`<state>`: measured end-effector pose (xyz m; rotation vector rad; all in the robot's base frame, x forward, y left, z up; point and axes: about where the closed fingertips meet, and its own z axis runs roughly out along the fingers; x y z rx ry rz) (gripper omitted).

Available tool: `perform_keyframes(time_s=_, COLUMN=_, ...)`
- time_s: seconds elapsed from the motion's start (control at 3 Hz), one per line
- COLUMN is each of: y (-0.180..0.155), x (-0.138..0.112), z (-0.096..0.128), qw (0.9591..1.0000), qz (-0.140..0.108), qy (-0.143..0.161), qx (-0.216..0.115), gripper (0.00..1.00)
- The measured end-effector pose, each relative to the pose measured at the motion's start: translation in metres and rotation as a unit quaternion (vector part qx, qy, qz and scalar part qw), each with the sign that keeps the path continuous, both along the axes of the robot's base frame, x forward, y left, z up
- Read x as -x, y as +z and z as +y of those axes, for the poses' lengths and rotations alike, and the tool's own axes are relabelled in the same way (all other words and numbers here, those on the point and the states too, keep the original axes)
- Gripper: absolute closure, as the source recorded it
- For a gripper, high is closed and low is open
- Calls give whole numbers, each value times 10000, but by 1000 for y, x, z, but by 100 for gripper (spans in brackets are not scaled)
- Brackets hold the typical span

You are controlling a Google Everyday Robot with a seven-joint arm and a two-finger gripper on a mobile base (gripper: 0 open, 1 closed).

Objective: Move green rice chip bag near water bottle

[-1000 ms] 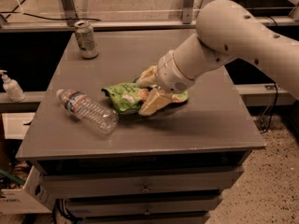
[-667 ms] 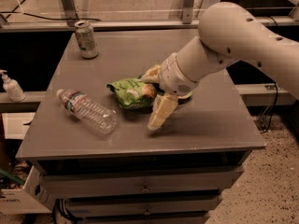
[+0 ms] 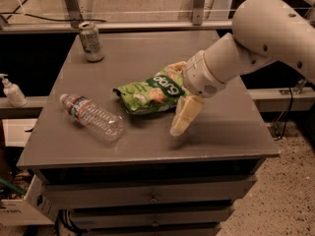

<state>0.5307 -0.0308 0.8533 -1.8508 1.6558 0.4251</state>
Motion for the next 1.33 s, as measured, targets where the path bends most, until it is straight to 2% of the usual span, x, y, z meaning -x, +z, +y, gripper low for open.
perform_keyframes(time_s=0.33, y=17, x=2, z=-32, qw=9996, qz=-51, qy=-258, qx=-100, gripper=0)
perform_keyframes(time_s=0.67, y=35, x=4, z=-74, qw=9978, qz=-109, qy=-616, qx=-218, gripper=0)
perform_keyframes(time_s=1.0, y=52, x=5, z=-126, qw=9934, qz=-118, qy=-1107, qx=-274, gripper=0)
perform_keyframes(time_s=1.33, y=54, x=5, z=-129, qw=9931, qz=-137, qy=-1132, qx=-271, gripper=0)
